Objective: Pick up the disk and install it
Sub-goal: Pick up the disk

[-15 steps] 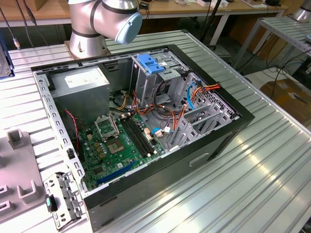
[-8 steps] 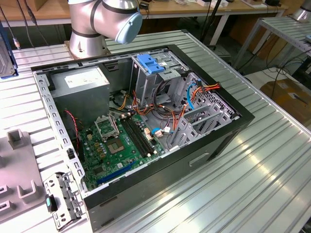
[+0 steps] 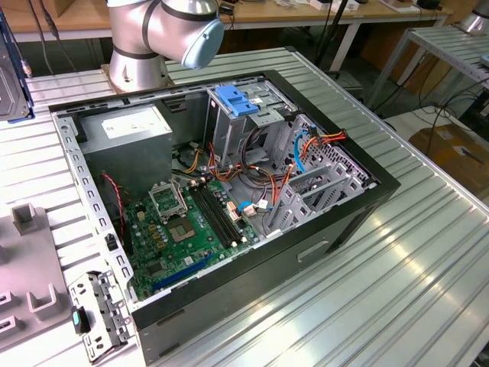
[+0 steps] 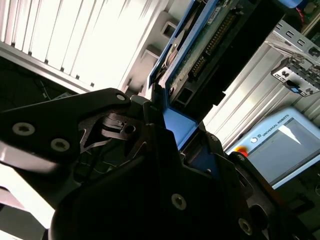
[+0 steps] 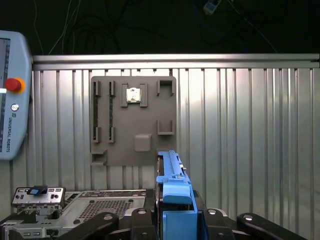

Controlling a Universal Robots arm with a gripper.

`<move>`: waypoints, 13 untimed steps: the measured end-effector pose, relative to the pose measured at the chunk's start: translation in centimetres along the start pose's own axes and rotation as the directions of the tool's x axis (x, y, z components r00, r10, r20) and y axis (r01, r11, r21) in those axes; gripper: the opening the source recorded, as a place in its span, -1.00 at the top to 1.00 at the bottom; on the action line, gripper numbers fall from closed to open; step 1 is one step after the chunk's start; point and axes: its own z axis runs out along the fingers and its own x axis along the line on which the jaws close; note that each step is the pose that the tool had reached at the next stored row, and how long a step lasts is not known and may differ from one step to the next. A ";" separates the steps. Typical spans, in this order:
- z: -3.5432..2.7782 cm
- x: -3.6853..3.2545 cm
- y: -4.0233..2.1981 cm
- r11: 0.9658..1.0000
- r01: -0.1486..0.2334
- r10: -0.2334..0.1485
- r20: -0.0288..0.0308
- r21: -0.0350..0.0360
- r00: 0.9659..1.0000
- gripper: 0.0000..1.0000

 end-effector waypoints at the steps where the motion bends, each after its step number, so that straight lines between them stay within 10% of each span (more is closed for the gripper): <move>1: 0.00 0.00 -0.07 1.000 0.000 0.000 0.000 0.000 1.000 0.25; 13: 0.00 -0.02 -0.99 1.000 0.000 0.000 0.000 0.000 1.000 0.25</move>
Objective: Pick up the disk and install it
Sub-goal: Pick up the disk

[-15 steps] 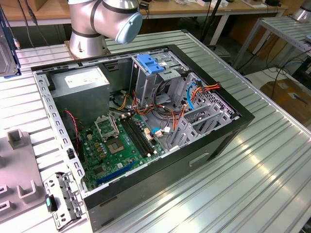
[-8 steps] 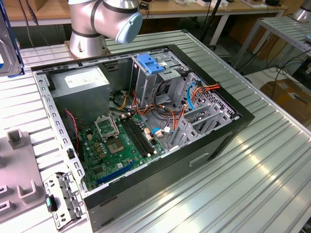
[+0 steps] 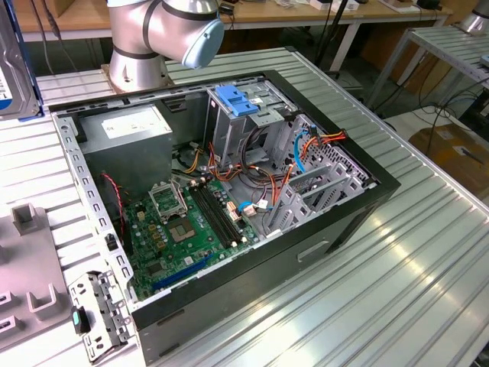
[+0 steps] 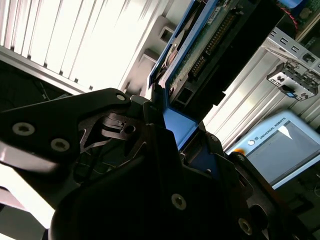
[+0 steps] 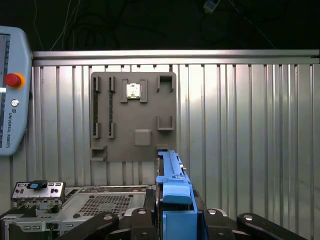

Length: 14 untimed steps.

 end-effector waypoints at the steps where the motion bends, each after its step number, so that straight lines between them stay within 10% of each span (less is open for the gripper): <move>1: 0.00 0.00 -0.01 1.000 0.000 0.000 0.000 0.000 1.000 0.25; 14: -0.01 0.00 -0.23 1.000 0.000 0.000 0.000 0.000 1.000 0.25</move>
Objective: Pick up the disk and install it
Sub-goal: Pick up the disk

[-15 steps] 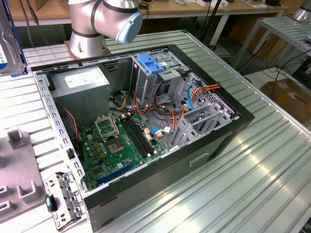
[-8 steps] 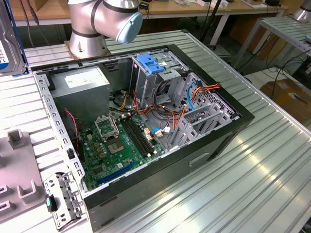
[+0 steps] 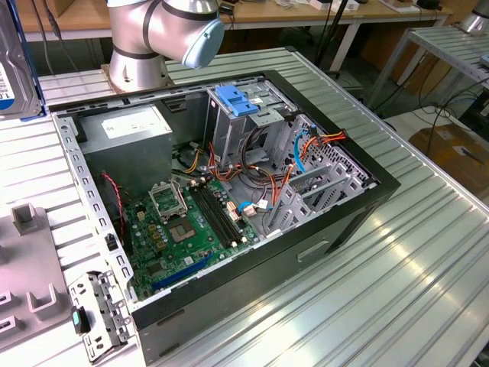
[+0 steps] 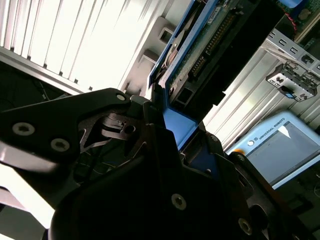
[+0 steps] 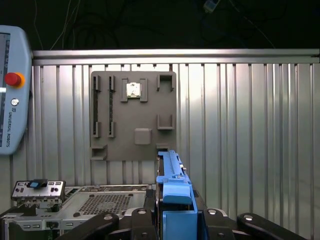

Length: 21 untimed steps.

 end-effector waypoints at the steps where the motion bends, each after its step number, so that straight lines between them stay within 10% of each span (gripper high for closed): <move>1: 0.01 0.00 -0.12 1.000 0.000 0.000 0.000 0.000 1.000 0.25; 21: 0.04 1.42 -1.59 1.000 0.000 0.000 0.000 0.000 1.000 0.25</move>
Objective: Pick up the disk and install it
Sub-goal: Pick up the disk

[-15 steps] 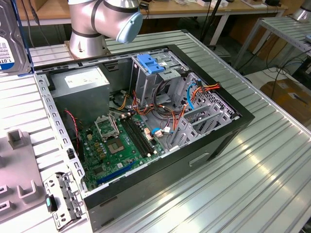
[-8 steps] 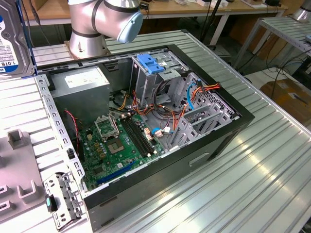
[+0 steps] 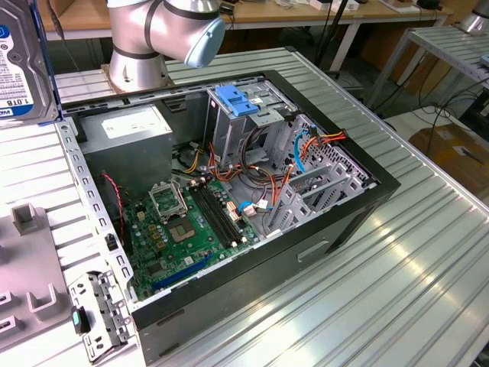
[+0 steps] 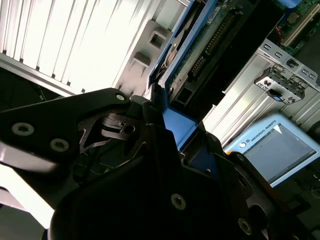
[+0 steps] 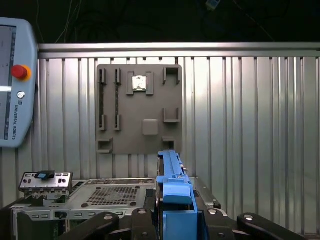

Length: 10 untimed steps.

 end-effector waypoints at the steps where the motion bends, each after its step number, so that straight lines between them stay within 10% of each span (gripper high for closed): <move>1: 0.00 0.02 -0.08 1.000 0.000 0.000 0.000 0.000 1.000 0.25; 10: 0.00 0.18 -1.90 1.000 0.000 0.000 0.000 0.000 1.000 0.25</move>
